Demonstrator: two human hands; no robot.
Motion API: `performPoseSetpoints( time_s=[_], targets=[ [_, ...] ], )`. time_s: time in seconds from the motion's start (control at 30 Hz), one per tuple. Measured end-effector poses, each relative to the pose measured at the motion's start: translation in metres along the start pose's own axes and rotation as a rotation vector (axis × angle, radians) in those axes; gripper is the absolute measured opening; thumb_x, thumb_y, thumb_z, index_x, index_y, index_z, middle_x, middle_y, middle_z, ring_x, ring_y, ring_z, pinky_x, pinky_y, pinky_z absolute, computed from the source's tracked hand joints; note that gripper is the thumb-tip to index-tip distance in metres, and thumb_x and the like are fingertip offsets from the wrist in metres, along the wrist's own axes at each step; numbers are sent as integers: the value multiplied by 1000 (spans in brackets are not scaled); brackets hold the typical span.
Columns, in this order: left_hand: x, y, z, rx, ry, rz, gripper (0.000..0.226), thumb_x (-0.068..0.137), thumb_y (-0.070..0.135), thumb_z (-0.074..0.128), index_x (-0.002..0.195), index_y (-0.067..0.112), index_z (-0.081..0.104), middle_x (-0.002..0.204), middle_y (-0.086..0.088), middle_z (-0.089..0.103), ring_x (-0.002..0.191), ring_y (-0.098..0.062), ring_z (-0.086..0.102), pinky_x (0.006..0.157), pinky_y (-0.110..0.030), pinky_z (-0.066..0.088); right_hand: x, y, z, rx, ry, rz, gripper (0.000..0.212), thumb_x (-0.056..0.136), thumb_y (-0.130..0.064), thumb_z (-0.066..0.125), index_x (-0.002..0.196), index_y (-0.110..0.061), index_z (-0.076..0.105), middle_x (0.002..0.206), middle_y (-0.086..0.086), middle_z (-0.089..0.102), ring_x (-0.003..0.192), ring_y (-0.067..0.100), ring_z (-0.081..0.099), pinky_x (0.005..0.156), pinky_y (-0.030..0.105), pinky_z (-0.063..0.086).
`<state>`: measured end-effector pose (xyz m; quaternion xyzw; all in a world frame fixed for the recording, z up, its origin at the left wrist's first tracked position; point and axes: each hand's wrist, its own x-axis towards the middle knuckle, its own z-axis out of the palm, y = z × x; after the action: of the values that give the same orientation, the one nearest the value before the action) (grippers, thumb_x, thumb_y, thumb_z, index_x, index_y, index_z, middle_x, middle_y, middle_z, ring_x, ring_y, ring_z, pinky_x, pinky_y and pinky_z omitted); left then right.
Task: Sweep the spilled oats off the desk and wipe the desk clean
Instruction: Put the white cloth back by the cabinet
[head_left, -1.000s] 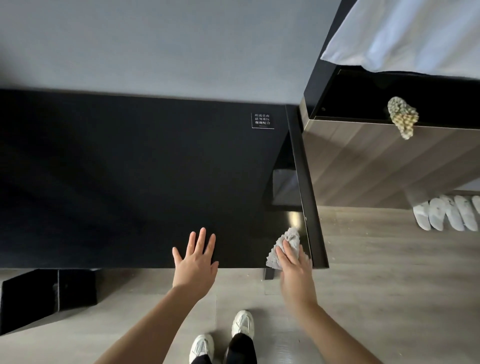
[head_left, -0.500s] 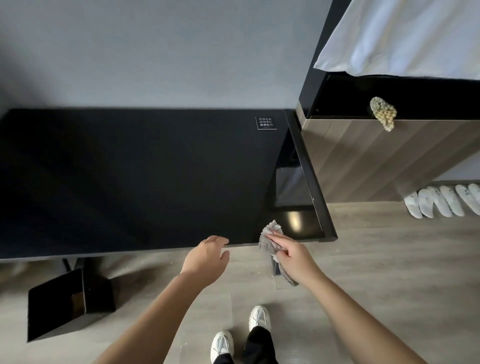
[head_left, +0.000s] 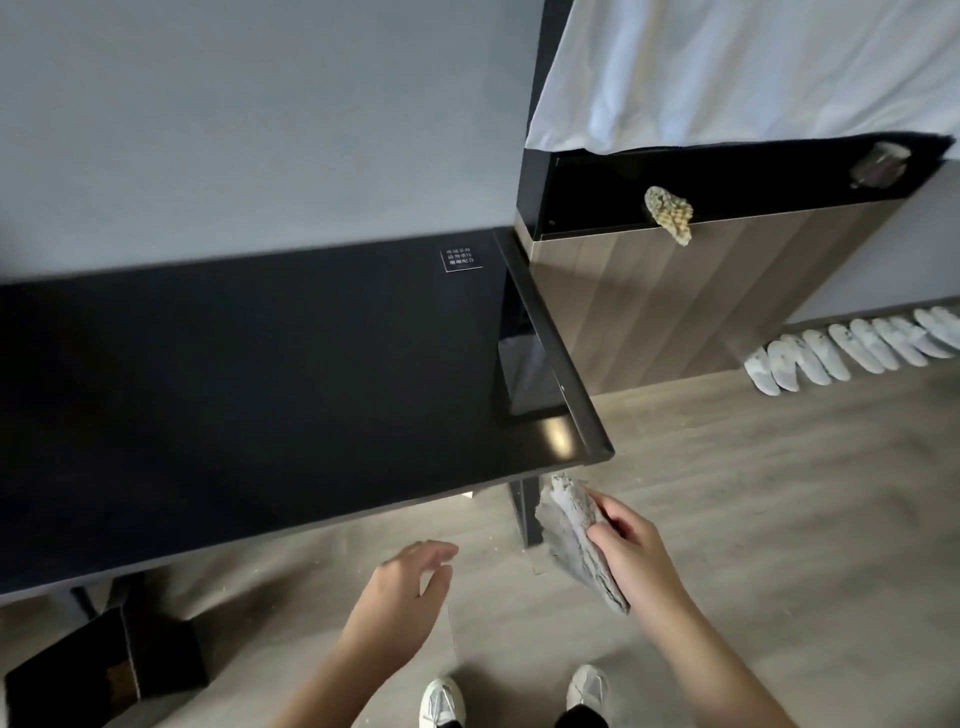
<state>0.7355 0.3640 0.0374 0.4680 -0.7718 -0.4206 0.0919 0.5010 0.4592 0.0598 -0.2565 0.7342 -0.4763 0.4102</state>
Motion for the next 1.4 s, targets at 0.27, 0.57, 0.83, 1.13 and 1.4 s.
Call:
performPoseSetpoints(
  time_s=[0.27,0.57,0.83,1.13,1.4],
  targets=[
    [36,81,76,18,-108,69,24,97,19,51,113,27,65,111,21,61,101,6,55,80,4,33,-9,23,-124,68,74,47,38,93,-1,51,112,-27,70,97,14,71,88,29,67,71,23,49],
    [61,193,185,-89,-44,8,21,96,20,52,108,25,68,108,20,65,100,4,58,78,0,37,8,50,-272,47,137,62,44,89,9,49,102,-26,71,95,-13,75,94,7,68,71,12,50],
    [96,225,212,-101,-24,-24,20,95,17,54,101,29,69,102,24,67,99,15,54,78,-3,40,73,31,-315,157,111,64,43,90,7,49,102,-28,72,90,18,70,80,21,61,63,22,51],
    [240,267,222,-183,-62,-48,20,95,22,54,104,34,68,104,24,65,101,9,58,83,-5,41,194,-4,-353,78,108,96,41,91,-1,52,102,-34,73,100,19,68,81,18,64,75,36,55],
    [395,327,183,-84,-48,111,19,95,21,56,106,29,69,102,23,64,98,6,58,82,-1,37,286,-37,-378,91,152,93,38,92,5,50,115,-19,69,108,-8,73,101,6,67,76,15,52]
  ],
)
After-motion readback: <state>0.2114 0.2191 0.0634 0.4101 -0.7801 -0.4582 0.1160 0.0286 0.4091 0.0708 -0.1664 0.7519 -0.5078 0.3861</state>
